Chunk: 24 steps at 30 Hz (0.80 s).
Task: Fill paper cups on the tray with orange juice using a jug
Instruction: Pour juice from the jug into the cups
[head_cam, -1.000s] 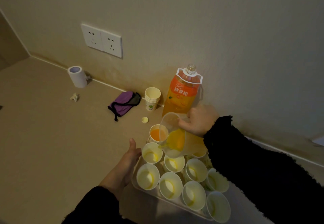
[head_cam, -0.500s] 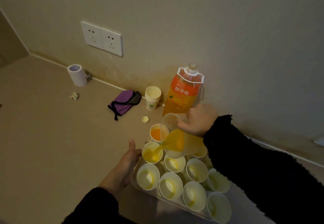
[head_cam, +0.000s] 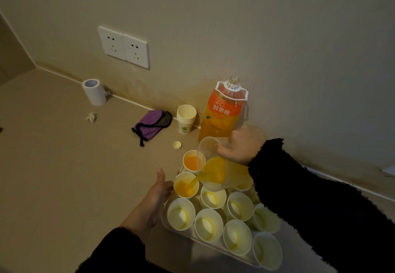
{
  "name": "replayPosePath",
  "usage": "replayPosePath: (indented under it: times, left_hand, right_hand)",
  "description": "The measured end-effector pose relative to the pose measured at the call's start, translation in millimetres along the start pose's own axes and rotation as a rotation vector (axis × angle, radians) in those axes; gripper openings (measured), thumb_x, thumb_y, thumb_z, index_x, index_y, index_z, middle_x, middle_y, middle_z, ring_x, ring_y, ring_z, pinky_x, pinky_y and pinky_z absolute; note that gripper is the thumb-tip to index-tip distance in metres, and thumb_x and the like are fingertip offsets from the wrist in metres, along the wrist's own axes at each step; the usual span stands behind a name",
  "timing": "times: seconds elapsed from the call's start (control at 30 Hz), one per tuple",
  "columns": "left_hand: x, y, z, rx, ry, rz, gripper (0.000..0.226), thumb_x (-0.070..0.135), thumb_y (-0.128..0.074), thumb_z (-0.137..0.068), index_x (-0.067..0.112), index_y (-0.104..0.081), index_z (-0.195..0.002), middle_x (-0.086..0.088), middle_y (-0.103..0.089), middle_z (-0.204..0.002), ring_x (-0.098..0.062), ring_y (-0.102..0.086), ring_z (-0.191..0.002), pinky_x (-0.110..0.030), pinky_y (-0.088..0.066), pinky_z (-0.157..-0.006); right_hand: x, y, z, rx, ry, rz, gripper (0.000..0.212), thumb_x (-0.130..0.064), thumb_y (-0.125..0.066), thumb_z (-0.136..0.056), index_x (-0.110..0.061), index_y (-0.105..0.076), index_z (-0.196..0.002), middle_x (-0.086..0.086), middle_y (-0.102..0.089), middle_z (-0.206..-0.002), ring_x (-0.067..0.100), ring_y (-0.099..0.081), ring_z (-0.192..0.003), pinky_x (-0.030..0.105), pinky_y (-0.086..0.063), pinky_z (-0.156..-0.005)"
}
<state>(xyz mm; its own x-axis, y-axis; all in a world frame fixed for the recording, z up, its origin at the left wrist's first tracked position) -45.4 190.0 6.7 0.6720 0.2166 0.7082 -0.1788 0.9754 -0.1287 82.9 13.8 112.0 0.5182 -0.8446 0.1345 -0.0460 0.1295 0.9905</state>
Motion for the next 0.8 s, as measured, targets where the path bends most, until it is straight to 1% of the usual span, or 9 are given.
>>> replayPosePath:
  times: [0.13, 0.17, 0.27, 0.37, 0.5, 0.57, 0.63, 0.7, 0.8]
  left_hand:
    - [3.4, -2.2, 2.2, 0.005, 0.000, -0.017, 0.082, 0.055, 0.000, -0.096, -0.002, -0.042, -0.137, -0.014, -0.041, -0.146, -0.025, -0.027, -0.140, -0.035, -0.018, -0.112]
    - [4.1, -2.6, 2.8, 0.004, 0.002, -0.017, 0.082, 0.055, 0.000, -0.096, -0.001, -0.042, -0.137, -0.014, -0.041, -0.146, -0.025, -0.027, -0.141, -0.035, -0.017, -0.112]
    - [6.3, -3.5, 3.6, 0.006, 0.019, -0.017, 0.082, 0.055, 0.000, -0.096, -0.002, -0.044, -0.136, -0.015, -0.041, -0.146, -0.026, -0.028, -0.140, -0.036, -0.019, -0.111]
    - [7.0, -3.4, 2.2, 0.015, 0.028, -0.022, 0.082, 0.055, -0.001, -0.096, -0.002, -0.045, -0.135, -0.015, -0.042, -0.145, -0.027, -0.029, -0.139, -0.036, -0.020, -0.110]
    - [6.8, -4.1, 3.4, 0.017, 0.012, -0.033, 0.082, 0.055, -0.001, -0.096, -0.001, -0.046, -0.134, -0.014, -0.042, -0.145, -0.027, -0.029, -0.140, -0.037, -0.018, -0.111]
    - [6.6, -3.7, 4.2, 0.013, 0.009, -0.036, 0.081, 0.055, -0.001, -0.096, -0.001, -0.046, -0.135, -0.014, -0.042, -0.145, -0.027, -0.029, -0.140, -0.037, -0.018, -0.111]
    - [6.9, -3.5, 4.9, 0.014, 0.014, -0.041, 0.082, 0.055, -0.001, -0.096, -0.001, -0.044, -0.136, -0.014, -0.041, -0.146, -0.027, -0.028, -0.141, -0.037, -0.018, -0.112]
    - [7.7, -4.2, 5.9, 0.014, 0.017, -0.047, 0.082, 0.055, 0.000, -0.096, -0.001, -0.044, -0.136, -0.014, -0.041, -0.146, -0.026, -0.028, -0.140, -0.037, -0.019, -0.112]
    - [9.3, -5.7, 8.6, 0.012, 0.024, -0.044, 0.081, 0.054, -0.001, -0.096, -0.002, -0.043, -0.136, -0.015, -0.041, -0.146, -0.027, -0.030, -0.139, -0.036, -0.021, -0.110]
  right_hand:
    - [-0.1, -0.8, -0.4, 0.000, 0.002, 0.006, 0.071, -0.070, -0.029, -0.086, -0.012, -0.063, -0.063, 0.000, -0.049, -0.054, 0.017, -0.055, -0.055, 0.027, -0.048, -0.061]
    - [-0.2, -0.7, -0.5, -0.001, 0.000, 0.009, 0.071, -0.070, -0.028, -0.086, -0.012, -0.062, -0.062, 0.000, -0.048, -0.053, 0.017, -0.054, -0.055, 0.027, -0.048, -0.061]
    - [0.0, -0.8, -0.8, -0.018, -0.007, 0.006, 0.068, -0.069, -0.029, -0.087, -0.014, -0.057, -0.059, -0.001, -0.046, -0.053, 0.014, -0.048, -0.052, 0.025, -0.042, -0.058]
    - [-0.5, -0.5, -0.9, -0.020, -0.006, 0.023, 0.068, -0.070, -0.028, -0.087, -0.015, -0.055, -0.057, -0.001, -0.046, -0.052, 0.013, -0.047, -0.051, 0.023, -0.040, -0.056]
    - [-0.5, 1.9, -0.6, -0.027, -0.007, 0.041, 0.065, -0.067, -0.029, -0.088, -0.016, -0.047, -0.051, -0.001, -0.040, -0.049, 0.012, -0.040, -0.047, 0.022, -0.029, -0.049]
    - [-1.1, 2.6, -0.4, -0.031, -0.009, 0.043, 0.064, -0.066, -0.030, -0.088, -0.017, -0.045, -0.050, -0.002, -0.039, -0.049, 0.012, -0.039, -0.046, 0.022, -0.027, -0.048]
    - [-1.7, 1.9, -0.6, -0.031, -0.012, 0.042, 0.065, -0.067, -0.029, -0.088, -0.017, -0.047, -0.051, -0.002, -0.041, -0.049, 0.012, -0.041, -0.047, 0.021, -0.031, -0.050]
    - [-1.9, 1.0, -0.9, -0.031, -0.013, 0.038, 0.066, -0.068, -0.028, -0.087, -0.017, -0.049, -0.052, -0.002, -0.042, -0.050, 0.013, -0.044, -0.049, 0.023, -0.037, -0.055]
    - [-1.9, -0.1, -0.9, -0.029, -0.013, 0.037, 0.066, -0.069, -0.028, -0.087, -0.017, -0.048, -0.051, -0.001, -0.042, -0.049, 0.012, -0.043, -0.048, 0.023, -0.037, -0.054]
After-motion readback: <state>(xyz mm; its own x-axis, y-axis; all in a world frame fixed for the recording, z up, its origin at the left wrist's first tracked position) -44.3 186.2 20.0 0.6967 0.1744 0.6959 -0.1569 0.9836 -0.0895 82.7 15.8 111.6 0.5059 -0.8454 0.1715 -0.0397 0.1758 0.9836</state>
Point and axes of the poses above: each hand's wrist, its own z-axis away from the middle knuckle, its own y-axis out of the back of the hand, x = y × z, the point moved 1 cm from there along -z, towards the middle knuckle
